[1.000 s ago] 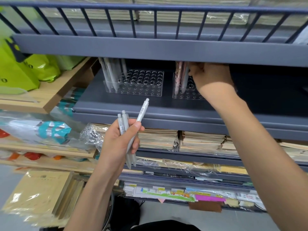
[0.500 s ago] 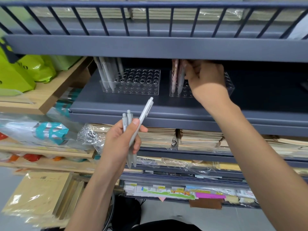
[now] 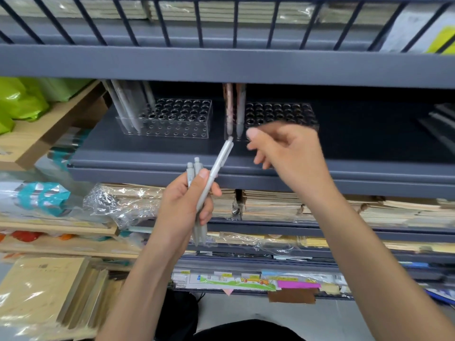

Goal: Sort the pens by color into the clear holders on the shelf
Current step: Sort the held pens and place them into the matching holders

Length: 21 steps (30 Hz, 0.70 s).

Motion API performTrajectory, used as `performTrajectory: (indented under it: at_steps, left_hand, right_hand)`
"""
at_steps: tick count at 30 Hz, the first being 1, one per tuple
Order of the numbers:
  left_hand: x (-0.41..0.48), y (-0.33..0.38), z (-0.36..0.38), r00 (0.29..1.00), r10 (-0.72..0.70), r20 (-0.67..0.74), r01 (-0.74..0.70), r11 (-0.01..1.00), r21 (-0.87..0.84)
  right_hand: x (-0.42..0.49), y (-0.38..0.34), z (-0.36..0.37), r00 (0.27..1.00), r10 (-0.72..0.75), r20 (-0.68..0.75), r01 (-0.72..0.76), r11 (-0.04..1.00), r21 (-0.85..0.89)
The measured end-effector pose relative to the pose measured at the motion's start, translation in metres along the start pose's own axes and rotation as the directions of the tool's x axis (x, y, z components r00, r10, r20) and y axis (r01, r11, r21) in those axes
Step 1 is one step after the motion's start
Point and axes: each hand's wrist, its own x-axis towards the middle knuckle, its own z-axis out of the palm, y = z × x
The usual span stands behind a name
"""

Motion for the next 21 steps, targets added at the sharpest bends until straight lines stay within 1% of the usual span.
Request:
performTrajectory:
  at_steps: [3, 6, 9, 11, 13, 16, 21]
  left_hand:
    - [0.003, -0.002, 0.017, 0.999, 0.006, 0.034, -0.006, 1.0, -0.002]
    - [0.005, -0.003, 0.029, 1.0, 0.006, 0.03, -0.005, 1.0, -0.025]
    - [0.005, -0.003, 0.033, 1.0, 0.015, -0.011, -0.015, 1.0, -0.012]
    - [0.004, -0.002, 0.031, 0.999, 0.021, -0.046, -0.021, 1.0, -0.003]
    - [0.002, 0.0, 0.027, 0.996, 0.027, -0.082, -0.027, 1.0, 0.007]
    - [-0.001, 0.003, 0.018, 0.994, 0.035, -0.106, -0.033, 0.999, 0.022]
    - [-0.005, 0.007, 0.001, 0.994, 0.036, -0.103, -0.035, 0.999, 0.013]
  right_hand:
    - [-0.007, 0.006, 0.0, 0.998, 0.007, 0.056, -0.007, 1.0, -0.012]
    - [-0.002, 0.011, -0.007, 0.999, 0.015, 0.029, -0.014, 1.0, -0.015]
    - [0.016, 0.011, -0.012, 0.997, -0.036, -0.062, 0.028, 0.992, -0.126]
    - [0.034, 0.009, -0.007, 0.993, -0.072, -0.095, 0.054, 0.983, -0.176]
    - [0.053, 0.007, 0.002, 0.992, -0.104, -0.073, 0.08, 0.958, -0.274]
    - [0.071, 0.008, 0.015, 0.989, -0.143, -0.04, 0.11, 0.888, -0.447]
    - [0.077, 0.008, 0.019, 0.987, -0.157, -0.022, 0.115, 0.803, -0.584]
